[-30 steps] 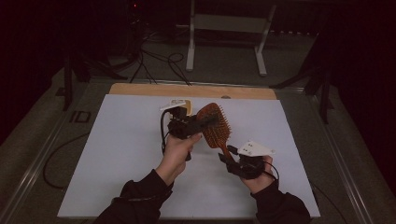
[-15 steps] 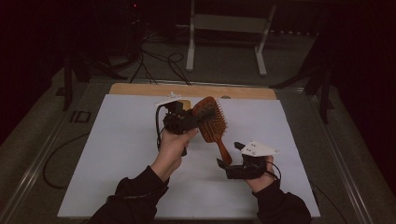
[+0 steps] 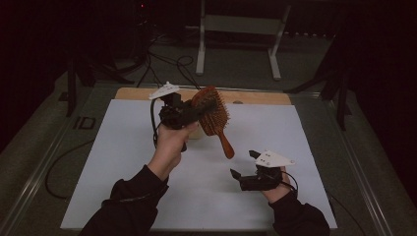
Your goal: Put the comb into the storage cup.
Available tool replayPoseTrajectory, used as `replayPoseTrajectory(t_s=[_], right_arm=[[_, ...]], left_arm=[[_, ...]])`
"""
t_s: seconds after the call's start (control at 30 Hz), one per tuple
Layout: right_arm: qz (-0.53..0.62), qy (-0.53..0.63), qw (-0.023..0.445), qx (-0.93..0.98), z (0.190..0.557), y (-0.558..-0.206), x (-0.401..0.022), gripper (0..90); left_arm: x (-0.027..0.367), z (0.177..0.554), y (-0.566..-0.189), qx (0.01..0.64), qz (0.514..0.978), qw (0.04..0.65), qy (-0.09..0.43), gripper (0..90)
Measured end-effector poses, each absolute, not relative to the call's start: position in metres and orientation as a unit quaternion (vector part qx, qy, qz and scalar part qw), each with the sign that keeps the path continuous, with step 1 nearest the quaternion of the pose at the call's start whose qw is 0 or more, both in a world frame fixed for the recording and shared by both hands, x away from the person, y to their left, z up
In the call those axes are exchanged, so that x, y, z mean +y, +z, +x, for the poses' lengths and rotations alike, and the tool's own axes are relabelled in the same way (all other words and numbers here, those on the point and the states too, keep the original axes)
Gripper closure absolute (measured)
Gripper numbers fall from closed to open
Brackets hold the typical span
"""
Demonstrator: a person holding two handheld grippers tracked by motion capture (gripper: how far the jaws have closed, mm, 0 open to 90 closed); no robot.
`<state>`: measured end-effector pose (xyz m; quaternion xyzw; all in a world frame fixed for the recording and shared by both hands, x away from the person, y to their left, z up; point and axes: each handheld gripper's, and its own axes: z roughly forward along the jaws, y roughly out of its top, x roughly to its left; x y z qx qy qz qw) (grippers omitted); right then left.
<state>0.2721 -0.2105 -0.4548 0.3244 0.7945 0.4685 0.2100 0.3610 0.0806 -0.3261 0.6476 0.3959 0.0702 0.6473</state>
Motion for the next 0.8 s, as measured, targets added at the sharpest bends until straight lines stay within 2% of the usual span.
replayPoseTrajectory(t_s=[0.8], right_arm=[[0.311,0.471,0.219,0.796,0.268,-0.454,-0.207,8.5]], left_arm=[[0.127,0.4,-0.301,0.439,0.611,0.639,0.16,54.0]])
